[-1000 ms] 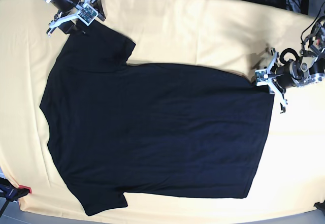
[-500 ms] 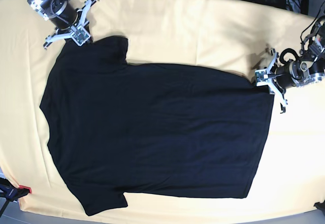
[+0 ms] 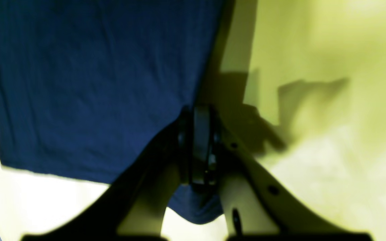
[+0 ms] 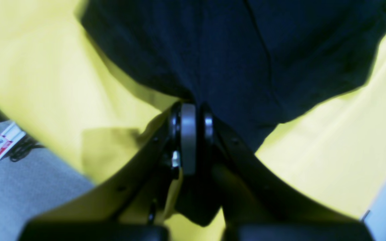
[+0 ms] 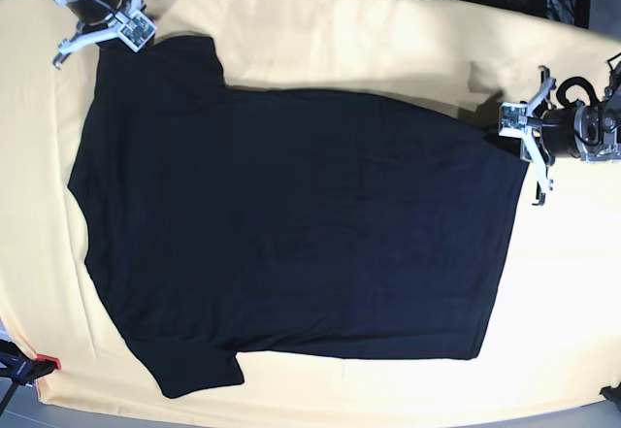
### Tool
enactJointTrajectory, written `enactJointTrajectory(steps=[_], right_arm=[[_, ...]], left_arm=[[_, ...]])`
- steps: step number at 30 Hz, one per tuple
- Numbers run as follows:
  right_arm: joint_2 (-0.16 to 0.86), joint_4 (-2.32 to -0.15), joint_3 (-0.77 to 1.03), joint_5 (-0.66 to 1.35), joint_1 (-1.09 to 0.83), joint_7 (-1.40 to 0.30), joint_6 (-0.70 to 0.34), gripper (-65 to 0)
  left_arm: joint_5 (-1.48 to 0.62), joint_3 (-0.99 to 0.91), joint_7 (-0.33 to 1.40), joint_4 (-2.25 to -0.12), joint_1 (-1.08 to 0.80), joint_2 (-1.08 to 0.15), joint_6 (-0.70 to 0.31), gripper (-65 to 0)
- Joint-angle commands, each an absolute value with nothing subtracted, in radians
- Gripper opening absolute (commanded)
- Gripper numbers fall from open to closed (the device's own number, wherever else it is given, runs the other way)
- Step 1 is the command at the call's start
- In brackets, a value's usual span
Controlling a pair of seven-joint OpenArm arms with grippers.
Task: Fold the T-shirt properly
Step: 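Lift and pull the grasped edge toward the robot with both grippers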
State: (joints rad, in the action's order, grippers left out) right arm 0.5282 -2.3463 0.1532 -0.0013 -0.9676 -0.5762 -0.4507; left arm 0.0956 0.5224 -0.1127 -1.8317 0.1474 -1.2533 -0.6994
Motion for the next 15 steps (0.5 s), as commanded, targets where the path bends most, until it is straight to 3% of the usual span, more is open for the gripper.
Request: enactJointTrajectory(steps=[1, 15], right_arm=[[0.535, -2.356, 0.172, 0.0, -1.011, -0.571, -0.452, -65.0], [0.534, -2.356, 0.212, 0.0, -1.275, -0.6, -0.451, -65.0]], left_arm=[[0.068, 0.51, -0.126, -1.857, 0.163, -1.288, -0.698, -65.0], [0.012, 0.51, -0.051, -2.055, -0.044, -1.412, -0.698, -65.0]])
